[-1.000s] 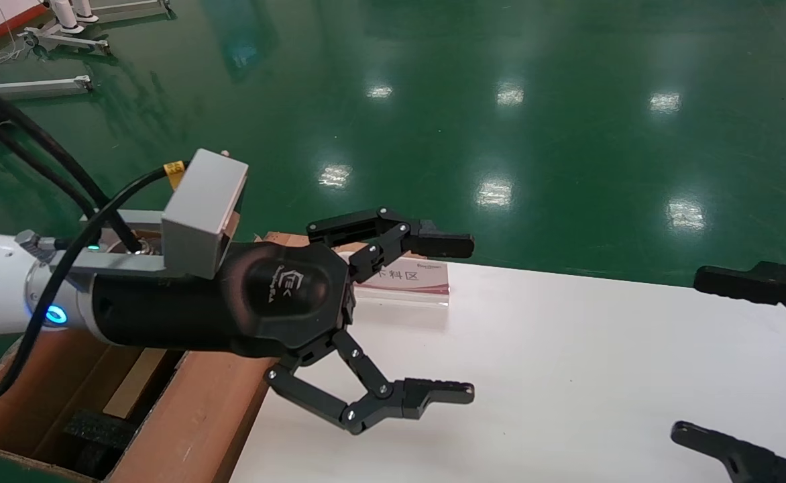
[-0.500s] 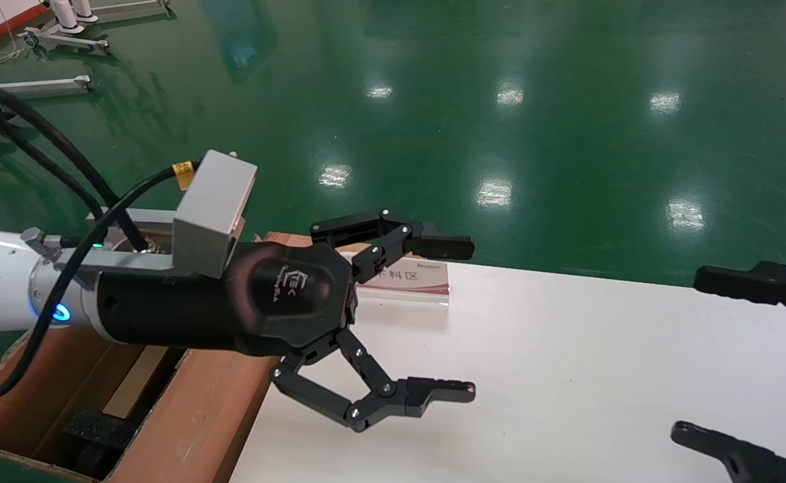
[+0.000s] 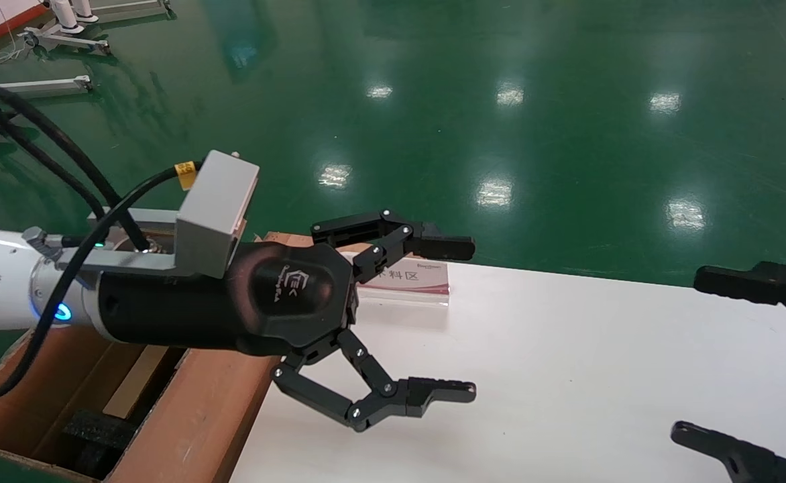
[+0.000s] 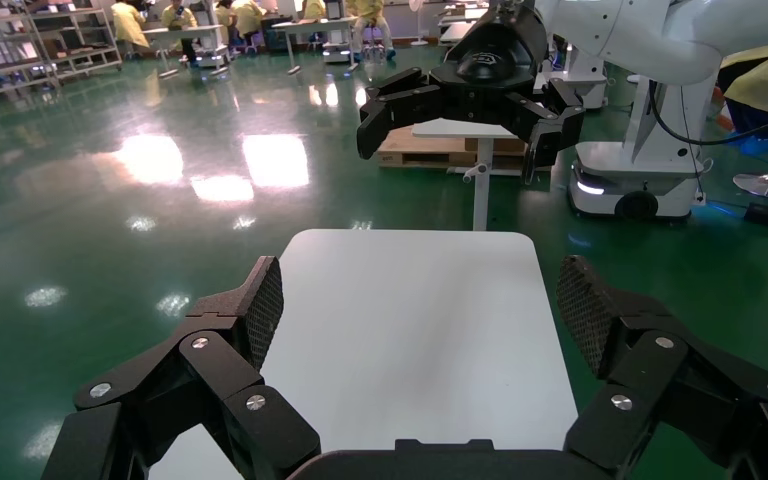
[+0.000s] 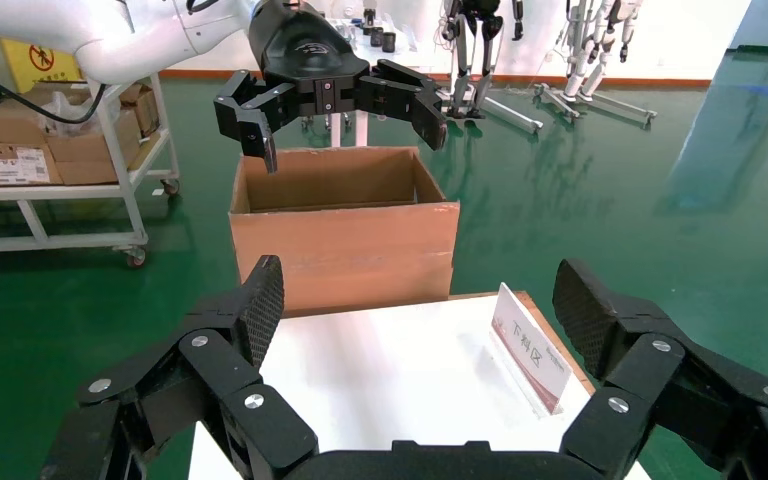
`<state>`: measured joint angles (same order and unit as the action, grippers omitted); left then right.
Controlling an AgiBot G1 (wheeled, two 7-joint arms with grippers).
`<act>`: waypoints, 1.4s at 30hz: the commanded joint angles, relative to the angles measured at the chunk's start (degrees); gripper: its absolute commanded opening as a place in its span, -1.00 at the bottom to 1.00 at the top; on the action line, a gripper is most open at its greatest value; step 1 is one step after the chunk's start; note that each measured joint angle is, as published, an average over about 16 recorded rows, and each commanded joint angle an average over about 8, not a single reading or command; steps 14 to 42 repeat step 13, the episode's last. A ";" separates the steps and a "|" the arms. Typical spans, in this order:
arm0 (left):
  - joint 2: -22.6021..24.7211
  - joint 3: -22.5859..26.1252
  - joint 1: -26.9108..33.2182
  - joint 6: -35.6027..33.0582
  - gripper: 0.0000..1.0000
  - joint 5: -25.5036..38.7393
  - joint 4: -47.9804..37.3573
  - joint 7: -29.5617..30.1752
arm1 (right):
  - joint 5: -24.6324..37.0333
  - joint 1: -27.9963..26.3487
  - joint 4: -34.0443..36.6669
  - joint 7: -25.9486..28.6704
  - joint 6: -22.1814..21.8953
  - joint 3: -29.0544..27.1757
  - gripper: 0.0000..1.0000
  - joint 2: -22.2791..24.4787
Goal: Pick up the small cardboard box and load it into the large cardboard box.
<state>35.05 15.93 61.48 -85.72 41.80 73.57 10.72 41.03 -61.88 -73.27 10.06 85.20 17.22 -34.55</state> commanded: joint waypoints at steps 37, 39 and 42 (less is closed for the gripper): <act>-0.04 0.10 0.06 0.06 1.00 0.04 0.01 0.04 | 0.00 0.00 0.00 0.00 0.00 0.00 1.00 0.00; -0.04 0.10 0.06 0.06 1.00 0.04 0.01 0.04 | 0.00 0.00 0.00 0.00 0.00 0.00 1.00 0.00; -0.04 0.10 0.06 0.06 1.00 0.04 0.01 0.04 | 0.00 0.00 0.00 0.00 0.00 0.00 1.00 0.00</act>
